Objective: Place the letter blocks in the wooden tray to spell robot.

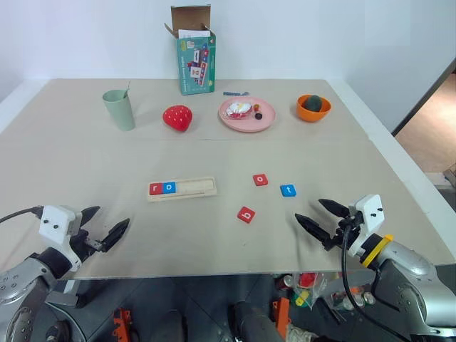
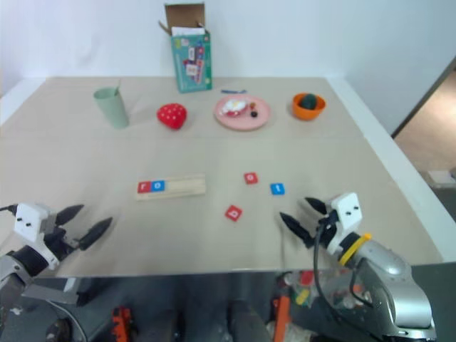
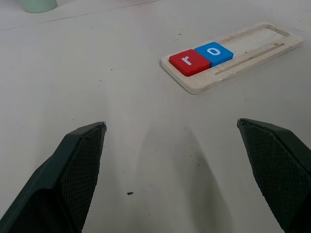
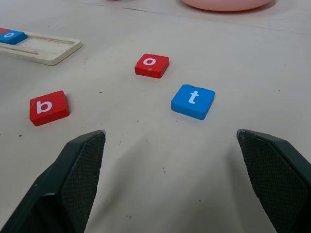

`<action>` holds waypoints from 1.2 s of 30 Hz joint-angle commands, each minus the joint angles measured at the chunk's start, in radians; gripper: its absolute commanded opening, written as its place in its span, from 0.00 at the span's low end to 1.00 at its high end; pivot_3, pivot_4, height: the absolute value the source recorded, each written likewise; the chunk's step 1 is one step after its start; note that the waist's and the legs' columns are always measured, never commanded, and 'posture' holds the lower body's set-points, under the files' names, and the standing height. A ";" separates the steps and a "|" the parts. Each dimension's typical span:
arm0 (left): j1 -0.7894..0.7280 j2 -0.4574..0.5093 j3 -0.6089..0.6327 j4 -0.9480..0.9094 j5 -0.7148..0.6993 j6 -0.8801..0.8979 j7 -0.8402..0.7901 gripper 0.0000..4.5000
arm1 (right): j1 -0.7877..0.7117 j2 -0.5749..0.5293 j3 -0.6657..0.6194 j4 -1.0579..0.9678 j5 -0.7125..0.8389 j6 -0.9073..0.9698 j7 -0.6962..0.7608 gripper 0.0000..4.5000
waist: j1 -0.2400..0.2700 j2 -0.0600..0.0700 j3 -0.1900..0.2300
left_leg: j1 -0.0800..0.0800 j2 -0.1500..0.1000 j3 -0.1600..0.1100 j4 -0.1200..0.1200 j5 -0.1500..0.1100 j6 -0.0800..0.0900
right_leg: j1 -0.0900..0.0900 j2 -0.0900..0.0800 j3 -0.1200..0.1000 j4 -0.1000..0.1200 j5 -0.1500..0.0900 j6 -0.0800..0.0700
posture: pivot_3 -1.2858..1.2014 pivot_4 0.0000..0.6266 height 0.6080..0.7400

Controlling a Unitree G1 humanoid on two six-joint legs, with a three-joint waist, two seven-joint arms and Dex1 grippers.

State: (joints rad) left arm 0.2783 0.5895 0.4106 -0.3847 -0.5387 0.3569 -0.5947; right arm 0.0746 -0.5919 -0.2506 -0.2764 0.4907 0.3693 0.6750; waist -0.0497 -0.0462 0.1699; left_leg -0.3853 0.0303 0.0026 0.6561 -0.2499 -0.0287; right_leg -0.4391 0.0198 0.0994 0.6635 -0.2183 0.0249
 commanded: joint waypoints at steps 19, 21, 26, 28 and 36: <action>-0.315 0.214 -0.119 0.217 0.040 -0.089 -0.365 1.00 | -0.129 -0.100 0.034 -0.028 0.022 0.019 0.143 0.99 | 0.001 0.000 0.001 | 0.000 -0.001 0.000 0.000 0.001 0.001 | 0.000 0.000 0.000 0.000 0.000 0.000 | 0.52 0.24 1.00; -0.455 0.261 -0.222 0.322 0.081 -0.093 -0.475 1.00 | -0.210 -0.099 0.094 -0.025 0.035 0.043 0.188 0.99 | 0.000 0.001 0.001 | 0.000 -0.001 0.000 0.001 0.002 0.002 | 0.000 0.001 0.000 0.000 0.000 -0.001 | 0.52 0.24 1.00; -0.762 0.252 -0.445 0.587 0.224 -0.170 -0.662 1.00 | -0.378 -0.080 0.233 0.042 0.000 0.023 0.293 0.99 | -0.001 0.001 0.001 | -0.001 -0.001 0.000 0.001 0.002 0.003 | 0.000 0.002 0.001 0.000 0.002 0.000 | 0.52 0.24 1.00; -0.890 0.218 -0.516 0.710 0.274 -0.194 -0.721 1.00 | -0.451 -0.054 0.281 0.091 -0.031 -0.018 0.318 0.99 | 0.000 0.001 0.001 | -0.003 -0.001 -0.001 0.001 0.001 0.003 | -0.001 0.003 0.001 0.000 0.004 0.004 | 0.52 0.24 1.00; -1.265 0.050 -0.646 1.209 0.452 -0.394 -0.817 1.00 | -0.627 0.023 0.368 0.243 -0.100 -0.099 0.384 0.99 | 0.004 0.001 0.002 | -0.009 -0.001 -0.005 0.003 -0.003 0.010 | -0.003 0.004 -0.003 0.000 0.003 0.000 | 0.52 0.24 1.00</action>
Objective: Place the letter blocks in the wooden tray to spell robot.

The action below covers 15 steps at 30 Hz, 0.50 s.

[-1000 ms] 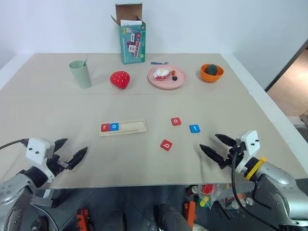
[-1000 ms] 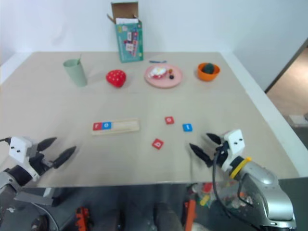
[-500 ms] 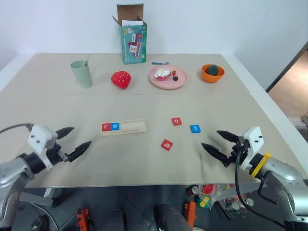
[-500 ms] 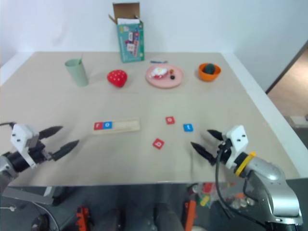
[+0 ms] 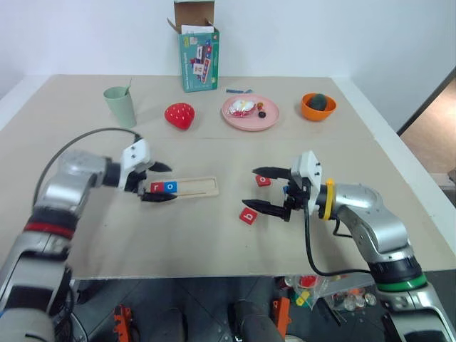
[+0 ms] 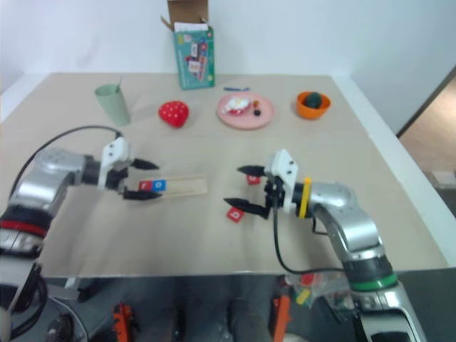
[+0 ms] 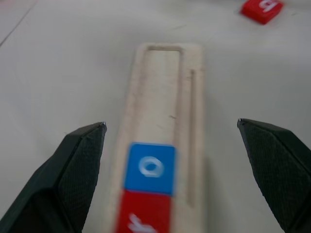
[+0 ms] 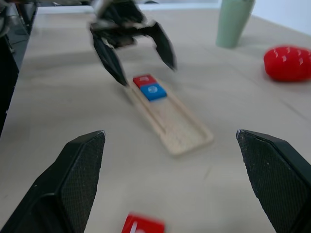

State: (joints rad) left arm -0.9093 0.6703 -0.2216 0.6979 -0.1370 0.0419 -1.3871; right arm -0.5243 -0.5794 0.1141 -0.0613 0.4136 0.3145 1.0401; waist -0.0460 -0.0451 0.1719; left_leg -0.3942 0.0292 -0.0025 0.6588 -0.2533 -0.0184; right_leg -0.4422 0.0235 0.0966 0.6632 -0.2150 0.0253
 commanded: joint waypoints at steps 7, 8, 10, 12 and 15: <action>-0.191 -0.115 -0.011 0.323 0.112 -0.161 -0.052 1.00 | -0.048 0.052 0.005 0.082 -0.058 -0.093 0.019 0.99 | -0.001 0.000 0.000 | -0.002 0.000 0.000 0.005 -0.006 0.010 | -0.001 0.000 0.000 0.001 -0.001 -0.001 | 0.52 0.24 1.00; -0.198 -0.124 -0.003 0.338 0.111 -0.158 -0.056 1.00 | -0.047 0.056 0.003 0.086 -0.062 -0.097 0.017 0.99 | -0.001 0.000 0.000 | -0.003 0.000 -0.001 0.006 -0.006 0.010 | -0.001 0.000 -0.001 0.001 -0.001 -0.001 | 0.52 0.24 1.00; -0.201 -0.132 -0.010 0.355 0.129 -0.174 -0.062 1.00 | -0.034 0.061 -0.001 0.086 -0.068 -0.104 0.014 0.99 | -0.001 0.000 0.000 | -0.004 0.000 -0.001 0.007 -0.006 0.010 | -0.001 -0.001 -0.001 0.001 -0.001 -0.001 | 0.52 0.24 1.00; -0.203 -0.136 -0.011 0.366 0.140 -0.183 -0.067 1.00 | -0.023 0.064 -0.002 0.082 -0.073 -0.108 0.012 0.99 | -0.002 0.000 0.000 | -0.004 0.000 -0.002 0.009 -0.006 0.010 | -0.001 -0.001 -0.001 0.002 -0.001 -0.001 | 0.52 0.24 1.00; -0.205 -0.147 -0.007 0.369 0.147 -0.169 -0.079 1.00 | -0.010 0.061 -0.006 0.086 -0.079 -0.115 0.011 0.99 | -0.002 0.000 0.000 | -0.004 0.000 -0.002 0.011 -0.006 0.010 | 0.000 0.000 -0.002 0.003 -0.001 -0.001 | 0.52 0.24 1.00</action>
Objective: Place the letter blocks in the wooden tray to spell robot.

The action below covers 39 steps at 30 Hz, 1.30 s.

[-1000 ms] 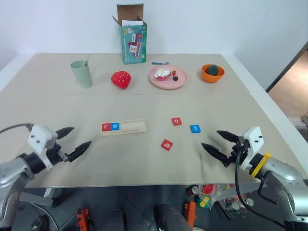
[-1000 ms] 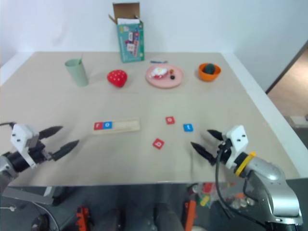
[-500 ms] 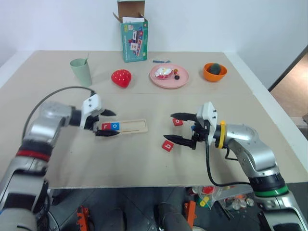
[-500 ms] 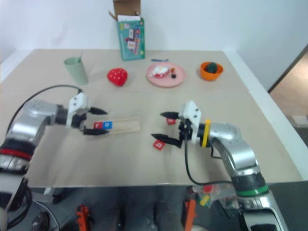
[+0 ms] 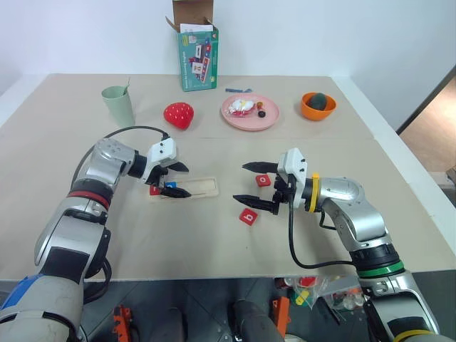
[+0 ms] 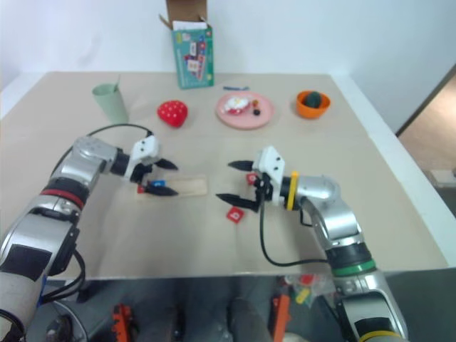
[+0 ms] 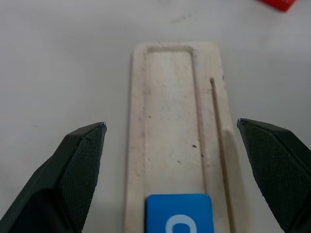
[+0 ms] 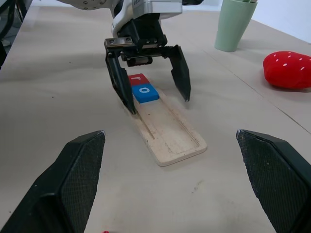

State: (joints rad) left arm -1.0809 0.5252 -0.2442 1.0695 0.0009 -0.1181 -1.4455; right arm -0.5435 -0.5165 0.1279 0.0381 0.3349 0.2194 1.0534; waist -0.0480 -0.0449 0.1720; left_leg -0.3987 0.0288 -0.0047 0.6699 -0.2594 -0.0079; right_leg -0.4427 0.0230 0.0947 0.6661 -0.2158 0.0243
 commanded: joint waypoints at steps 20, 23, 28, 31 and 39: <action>0.008 -0.037 0.031 0.076 0.087 -0.038 0.085 1.00 | -0.002 0.011 -0.023 0.004 -0.005 -0.018 -0.011 0.99 | 0.001 0.000 0.000 | 0.001 0.000 -0.002 0.003 0.001 0.000 | 0.002 0.000 -0.002 0.001 0.001 0.003 | 0.52 0.24 1.00; 0.010 -0.035 0.026 0.082 0.094 -0.027 0.075 0.88 | -0.002 0.010 -0.022 0.002 -0.006 -0.017 -0.010 1.00 | 0.001 0.000 0.000 | 0.001 0.000 -0.002 0.003 0.001 0.000 | 0.002 0.000 -0.002 0.002 0.002 0.004 | 0.52 0.24 1.00; 0.014 -0.028 0.024 0.086 0.104 -0.030 0.096 0.71 | -0.004 0.009 -0.023 0.007 -0.006 -0.016 -0.008 1.00 | 0.001 0.000 0.000 | 0.001 0.000 -0.003 0.003 0.001 0.000 | 0.002 0.000 -0.002 0.002 0.002 0.003 | 0.52 0.24 1.00; 0.022 -0.022 0.027 0.077 0.100 -0.040 0.095 0.71 | -0.002 0.007 -0.023 0.006 -0.007 -0.016 -0.006 1.00 | 0.001 0.000 0.000 | 0.002 0.000 -0.002 0.003 0.001 0.000 | 0.002 0.000 -0.002 0.002 0.002 0.003 | 0.52 0.24 1.00; 0.118 -0.009 -0.001 -0.198 0.063 0.004 -0.033 0.71 | -0.004 -0.011 -0.031 0.011 -0.001 -0.013 0.011 1.00 | -0.001 0.000 0.000 | 0.003 0.001 -0.002 0.002 0.002 0.000 | 0.003 0.002 -0.001 0.003 0.002 0.003 | 0.52 0.24 1.00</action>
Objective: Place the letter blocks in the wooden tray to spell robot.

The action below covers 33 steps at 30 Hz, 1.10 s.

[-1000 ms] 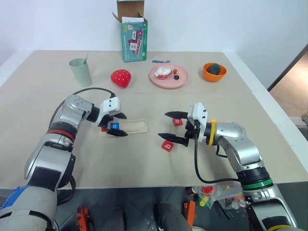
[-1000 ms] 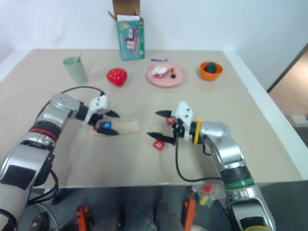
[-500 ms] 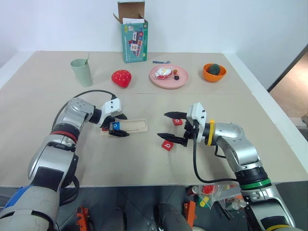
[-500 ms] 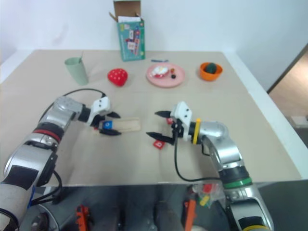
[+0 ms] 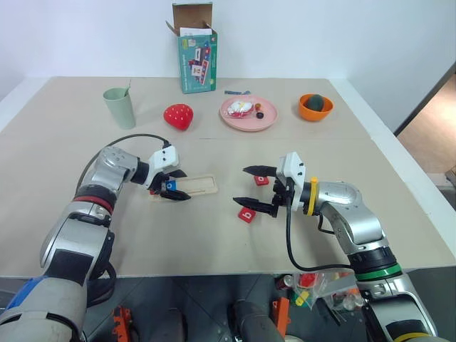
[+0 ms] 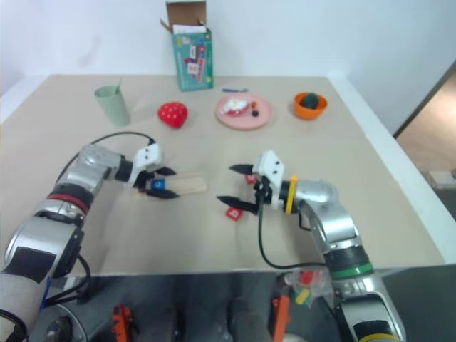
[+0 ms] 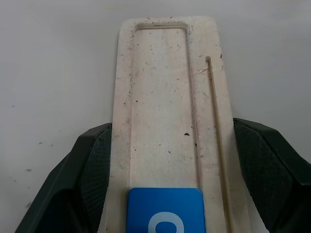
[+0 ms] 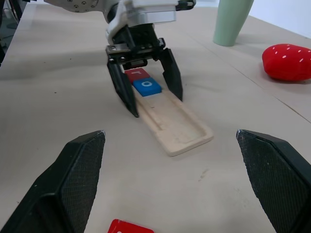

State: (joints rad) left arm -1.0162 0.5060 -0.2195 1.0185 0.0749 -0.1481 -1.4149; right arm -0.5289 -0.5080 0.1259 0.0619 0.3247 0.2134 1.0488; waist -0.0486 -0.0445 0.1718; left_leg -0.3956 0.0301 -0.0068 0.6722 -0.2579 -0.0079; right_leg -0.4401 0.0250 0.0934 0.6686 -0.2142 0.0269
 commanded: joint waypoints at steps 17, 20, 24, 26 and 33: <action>0.367 -0.007 -0.129 -0.912 -0.022 0.536 0.061 0.71 | -0.015 -0.048 -0.033 0.015 0.002 -0.017 0.050 1.00 | 0.005 0.001 0.000 | 0.002 -0.002 0.000 0.000 0.000 0.000 | 0.003 -0.003 -0.001 0.000 -0.001 0.000 | 0.52 0.24 1.00; 0.364 -0.016 -0.155 -0.928 -0.016 0.561 0.082 0.71 | -0.016 -0.047 -0.032 0.018 0.000 -0.020 0.051 1.00 | 0.004 0.001 -0.001 | 0.003 -0.002 0.000 0.001 0.000 0.000 | 0.004 -0.004 0.000 0.000 -0.002 0.003 | 0.52 0.24 1.00; 0.343 -0.019 -0.170 -0.905 -0.007 0.564 0.105 0.71 | -0.017 -0.046 -0.032 0.022 -0.002 -0.024 0.049 1.00 | 0.005 0.002 -0.001 | 0.005 -0.002 0.000 0.001 0.000 0.000 | 0.006 -0.003 0.000 0.000 -0.002 0.003 | 0.52 0.24 1.00; 0.331 -0.019 -0.175 -0.889 -0.004 0.553 0.114 0.71 | -0.016 -0.045 -0.031 0.021 -0.002 -0.024 0.048 1.00 | 0.005 0.002 -0.001 | 0.005 -0.002 0.000 0.001 0.000 0.000 | 0.006 -0.004 0.000 0.000 -0.002 0.003 | 0.52 0.24 1.00; 0.316 -0.016 -0.181 -0.879 -0.018 0.549 0.112 0.71 | 0.000 -0.066 -0.038 0.028 -0.006 -0.034 0.063 1.00 | 0.005 0.002 -0.001 | 0.005 -0.004 0.000 0.002 0.001 -0.001 | 0.008 -0.006 0.000 -0.001 -0.001 0.006 | 0.52 0.24 1.00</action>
State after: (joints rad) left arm -0.6988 0.4888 -0.3769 0.1345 0.0546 0.4047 -1.3105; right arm -0.5276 -0.5539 0.1180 0.0961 0.3134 0.1971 1.0992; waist -0.0434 -0.0425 0.1707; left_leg -0.3906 0.0256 -0.0063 0.6745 -0.2569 -0.0091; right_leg -0.4322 0.0189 0.0937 0.6675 -0.2149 0.0331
